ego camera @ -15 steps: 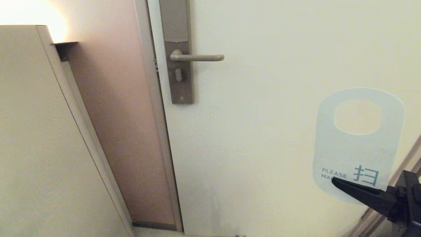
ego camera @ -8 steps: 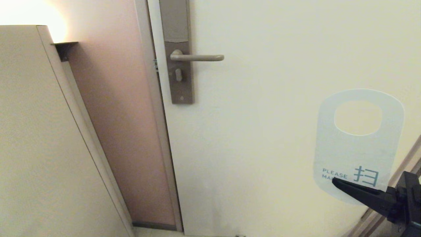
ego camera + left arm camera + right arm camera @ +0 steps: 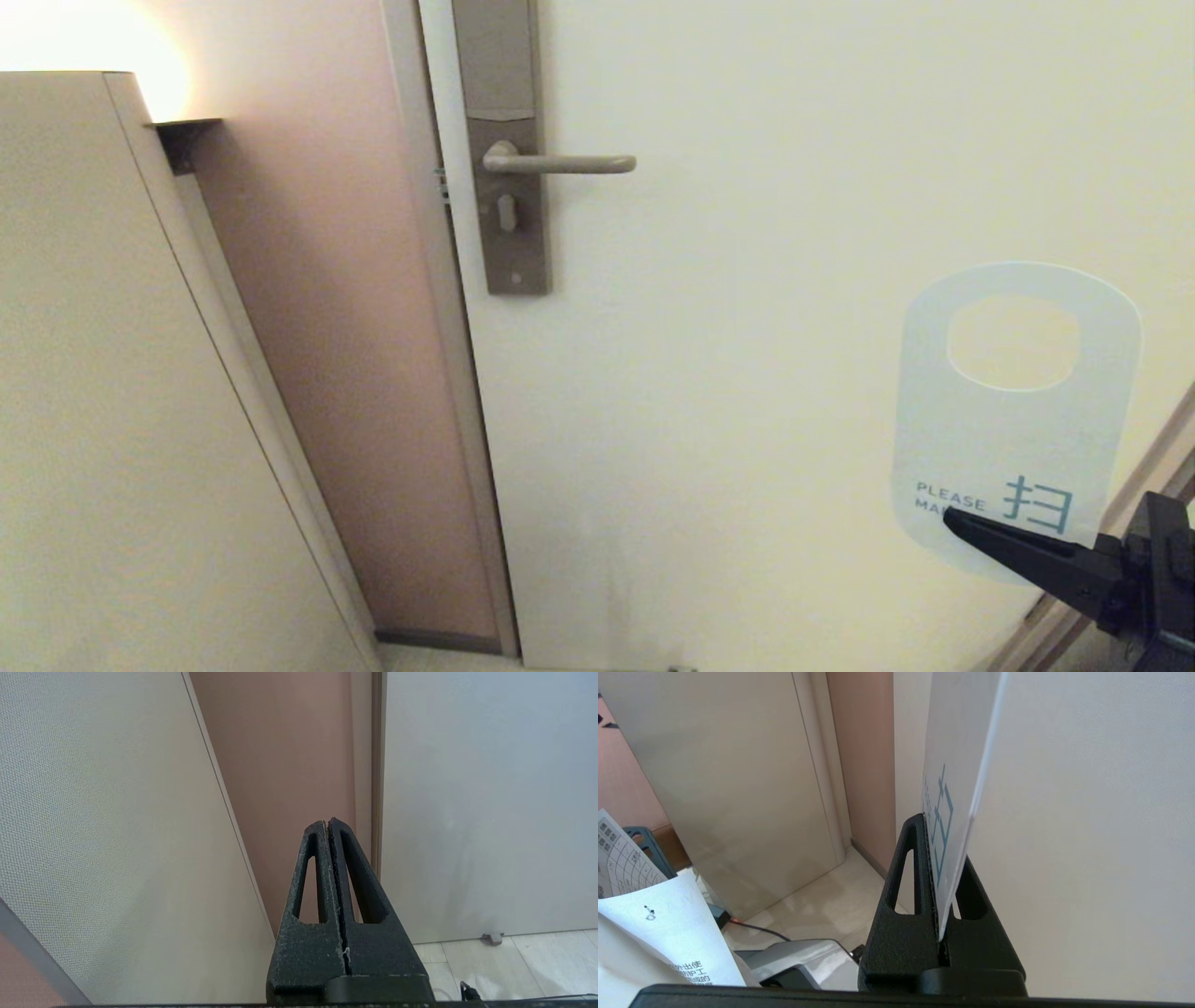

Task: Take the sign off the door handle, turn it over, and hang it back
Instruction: Hang the sign back with the other side facing out

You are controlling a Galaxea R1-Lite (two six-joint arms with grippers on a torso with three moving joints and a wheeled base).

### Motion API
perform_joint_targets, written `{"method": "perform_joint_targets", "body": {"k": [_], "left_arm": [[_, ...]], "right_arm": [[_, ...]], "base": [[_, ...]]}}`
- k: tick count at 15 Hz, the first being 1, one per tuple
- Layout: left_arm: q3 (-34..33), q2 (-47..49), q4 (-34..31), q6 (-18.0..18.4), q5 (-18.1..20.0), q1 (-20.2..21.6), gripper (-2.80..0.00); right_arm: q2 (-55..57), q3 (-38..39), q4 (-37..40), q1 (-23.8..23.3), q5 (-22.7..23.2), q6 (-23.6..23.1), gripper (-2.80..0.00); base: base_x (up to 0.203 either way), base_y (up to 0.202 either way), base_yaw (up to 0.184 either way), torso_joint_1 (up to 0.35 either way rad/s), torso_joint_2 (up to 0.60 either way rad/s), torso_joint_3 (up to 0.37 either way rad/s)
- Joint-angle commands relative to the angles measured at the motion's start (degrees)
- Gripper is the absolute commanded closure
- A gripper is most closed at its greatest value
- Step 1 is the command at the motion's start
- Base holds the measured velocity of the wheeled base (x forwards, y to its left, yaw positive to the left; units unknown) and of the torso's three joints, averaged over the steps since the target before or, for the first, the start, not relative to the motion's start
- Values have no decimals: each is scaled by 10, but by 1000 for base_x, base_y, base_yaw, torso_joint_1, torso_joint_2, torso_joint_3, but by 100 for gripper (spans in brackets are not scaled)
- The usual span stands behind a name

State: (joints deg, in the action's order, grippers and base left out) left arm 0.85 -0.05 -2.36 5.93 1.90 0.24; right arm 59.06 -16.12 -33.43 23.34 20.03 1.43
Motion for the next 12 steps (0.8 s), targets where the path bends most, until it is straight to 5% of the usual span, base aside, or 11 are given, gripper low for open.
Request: {"method": "perform_joint_targets", "body": {"k": [1,12], "left_arm": [[0,0,0,1,0,0,0],[0,0,0,1,0,0,0]], "right_arm": [[-6,-1,-2,0,2,0,0],[-27,-19,-2,-26,2,4,0]], "base": [[0,0,0,0,0,0],[0,0,0,0,0,0]]}}
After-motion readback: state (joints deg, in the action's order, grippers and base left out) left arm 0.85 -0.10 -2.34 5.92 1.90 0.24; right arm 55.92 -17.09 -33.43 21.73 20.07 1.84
